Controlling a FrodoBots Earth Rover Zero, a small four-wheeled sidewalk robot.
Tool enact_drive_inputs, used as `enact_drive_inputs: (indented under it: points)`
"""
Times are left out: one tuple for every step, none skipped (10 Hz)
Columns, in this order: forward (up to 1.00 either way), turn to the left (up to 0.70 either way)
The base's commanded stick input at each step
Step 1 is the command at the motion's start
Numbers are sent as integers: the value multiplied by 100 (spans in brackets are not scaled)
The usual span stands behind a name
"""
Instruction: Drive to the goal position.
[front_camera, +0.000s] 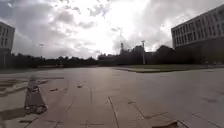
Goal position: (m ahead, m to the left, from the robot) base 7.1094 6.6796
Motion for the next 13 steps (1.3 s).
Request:
enact_drive_inputs:
  points:
    - [70,2]
    - [70,20]
    - [70,35]
    - [70,35]
    - [70,29]
    - [70,9]
    - [70,0]
    - [70,0]
    - [70,0]
    - [70,0]
    - [70,0]
    - [70,0]
    - [70,0]
